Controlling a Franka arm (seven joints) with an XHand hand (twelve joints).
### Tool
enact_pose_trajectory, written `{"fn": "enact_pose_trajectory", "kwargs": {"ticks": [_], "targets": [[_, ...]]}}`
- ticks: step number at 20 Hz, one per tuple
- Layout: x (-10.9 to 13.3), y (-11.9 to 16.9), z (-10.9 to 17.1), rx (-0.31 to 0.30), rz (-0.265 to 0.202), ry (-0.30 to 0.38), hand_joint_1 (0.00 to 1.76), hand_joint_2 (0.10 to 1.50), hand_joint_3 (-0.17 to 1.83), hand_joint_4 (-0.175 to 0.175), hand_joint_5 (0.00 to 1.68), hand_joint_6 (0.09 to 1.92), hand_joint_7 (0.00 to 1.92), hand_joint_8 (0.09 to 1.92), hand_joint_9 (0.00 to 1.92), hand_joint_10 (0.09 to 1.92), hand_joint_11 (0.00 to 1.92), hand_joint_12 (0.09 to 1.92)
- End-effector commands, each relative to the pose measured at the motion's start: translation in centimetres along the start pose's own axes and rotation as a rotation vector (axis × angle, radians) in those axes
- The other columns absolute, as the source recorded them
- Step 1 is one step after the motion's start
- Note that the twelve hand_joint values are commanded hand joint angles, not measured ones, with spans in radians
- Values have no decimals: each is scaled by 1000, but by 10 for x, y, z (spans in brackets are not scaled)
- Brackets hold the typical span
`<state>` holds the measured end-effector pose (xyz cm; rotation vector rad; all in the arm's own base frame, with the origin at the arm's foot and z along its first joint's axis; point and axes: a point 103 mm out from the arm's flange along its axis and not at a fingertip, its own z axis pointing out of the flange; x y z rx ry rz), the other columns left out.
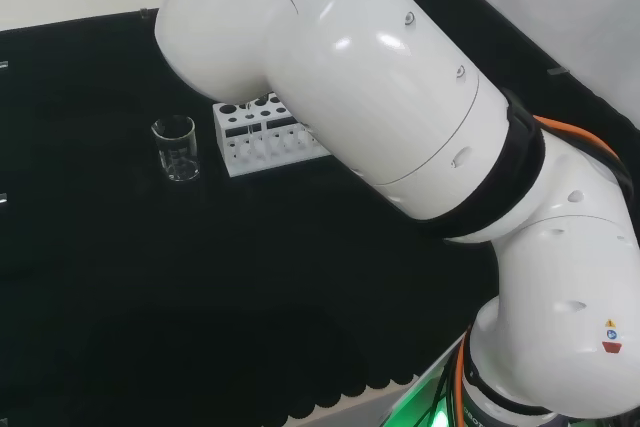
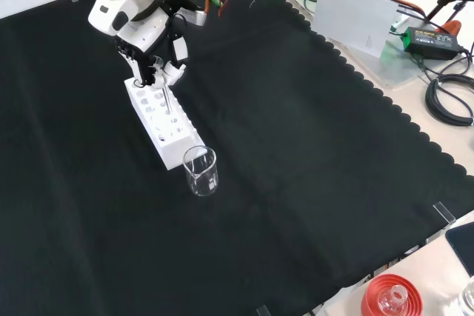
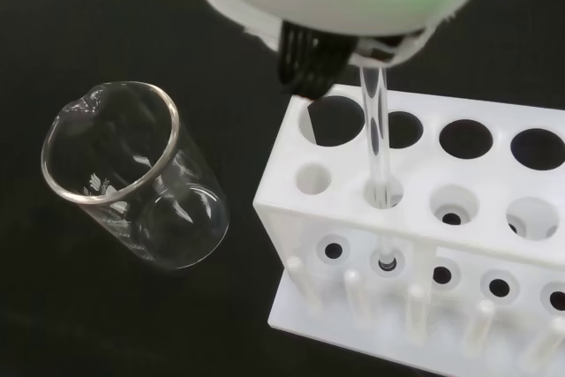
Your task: Put the glass rod back on the white test tube rack.
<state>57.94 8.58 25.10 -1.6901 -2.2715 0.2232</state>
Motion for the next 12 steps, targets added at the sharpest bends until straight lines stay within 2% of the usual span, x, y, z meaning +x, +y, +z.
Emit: {"fn": "enact_pose_trajectory", "kwargs": {"ticks": [1,4,7,9,12], "targets": [[-1,2,1,-2,2,11,1332,503,932,-175,1162,835,1462,632,1756,353,1621,545],[-3,-1,-3,15,7,-10,1327,521,903,-175,1139,861,1467,594,1745,336,1632,527],[-5,-4,-5,32,10,-20,1279,543,857,-175,1179,824,1531,443,1746,249,1681,466],[-7,-6,-5,51,12,-15,1189,416,954,-175,1051,910,1537,403,1762,183,1748,436],[-8,-9,-6,55,0,24,1120,321,1042,-175,642,1089,1350,497,1803,87,1862,402]]}}
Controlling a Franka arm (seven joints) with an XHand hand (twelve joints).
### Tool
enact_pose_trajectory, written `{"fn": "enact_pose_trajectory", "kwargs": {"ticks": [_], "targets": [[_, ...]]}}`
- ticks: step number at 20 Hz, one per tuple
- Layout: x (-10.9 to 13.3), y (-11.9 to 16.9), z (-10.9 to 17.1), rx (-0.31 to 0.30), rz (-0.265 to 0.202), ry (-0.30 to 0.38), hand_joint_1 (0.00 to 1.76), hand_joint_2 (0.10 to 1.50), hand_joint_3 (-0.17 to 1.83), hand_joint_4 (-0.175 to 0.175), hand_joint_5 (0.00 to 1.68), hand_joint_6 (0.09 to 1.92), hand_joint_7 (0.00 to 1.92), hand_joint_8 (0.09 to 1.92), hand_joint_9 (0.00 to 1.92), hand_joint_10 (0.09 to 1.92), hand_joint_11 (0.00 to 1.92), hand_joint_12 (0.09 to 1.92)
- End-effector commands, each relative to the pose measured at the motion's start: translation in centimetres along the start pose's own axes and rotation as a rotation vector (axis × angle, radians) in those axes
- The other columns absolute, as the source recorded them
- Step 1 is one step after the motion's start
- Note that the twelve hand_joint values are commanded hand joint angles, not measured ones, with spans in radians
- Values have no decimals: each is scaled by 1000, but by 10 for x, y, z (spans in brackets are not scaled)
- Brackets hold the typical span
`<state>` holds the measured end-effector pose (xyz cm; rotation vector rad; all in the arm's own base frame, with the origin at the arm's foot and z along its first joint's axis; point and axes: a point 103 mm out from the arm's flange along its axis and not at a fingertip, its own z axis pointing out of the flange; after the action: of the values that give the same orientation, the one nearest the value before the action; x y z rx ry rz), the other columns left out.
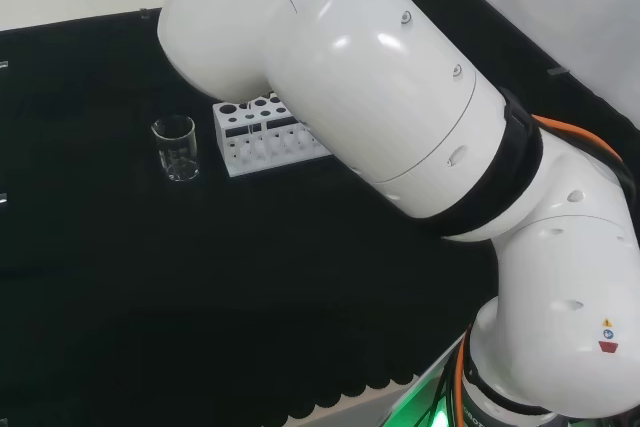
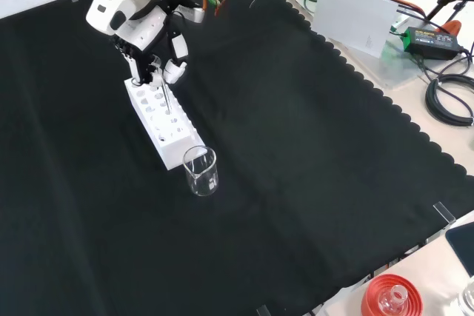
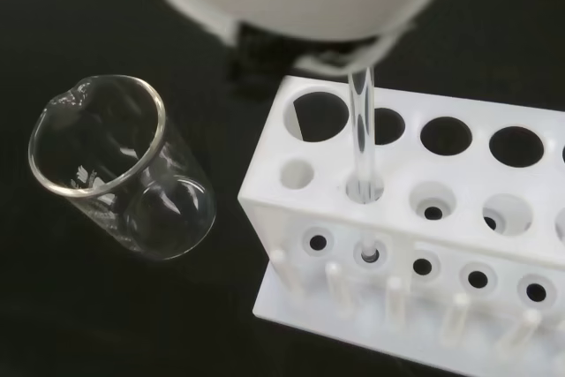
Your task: Put the glass rod back on the white test tube rack.
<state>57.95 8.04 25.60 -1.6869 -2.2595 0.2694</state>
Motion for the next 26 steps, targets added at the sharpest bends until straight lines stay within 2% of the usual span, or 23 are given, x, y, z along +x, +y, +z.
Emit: {"fn": "enact_pose_trajectory", "kwargs": {"ticks": [1,2,4,6,9,14,26], "targets": [[-3,-7,0,25,-11,53,1087,318,999,-175,512,1099,1269,552,1790,87,1870,394],[-3,-7,-1,26,-18,81,1041,326,946,-175,411,1079,1186,603,1763,87,1870,393],[-9,-10,0,28,-19,80,971,348,867,-175,306,1018,1064,690,1712,87,1857,405],[-14,-15,-1,29,-15,89,924,359,835,-171,255,969,973,736,1642,87,1842,422],[-19,-22,-3,36,-6,101,832,388,780,-147,201,836,828,799,1518,87,1792,485],[-24,-29,-7,35,5,106,780,412,748,-135,188,749,781,811,1480,87,1747,550],[-25,-35,-24,14,7,103,753,422,731,-123,173,722,760,803,1472,87,1727,578]]}}
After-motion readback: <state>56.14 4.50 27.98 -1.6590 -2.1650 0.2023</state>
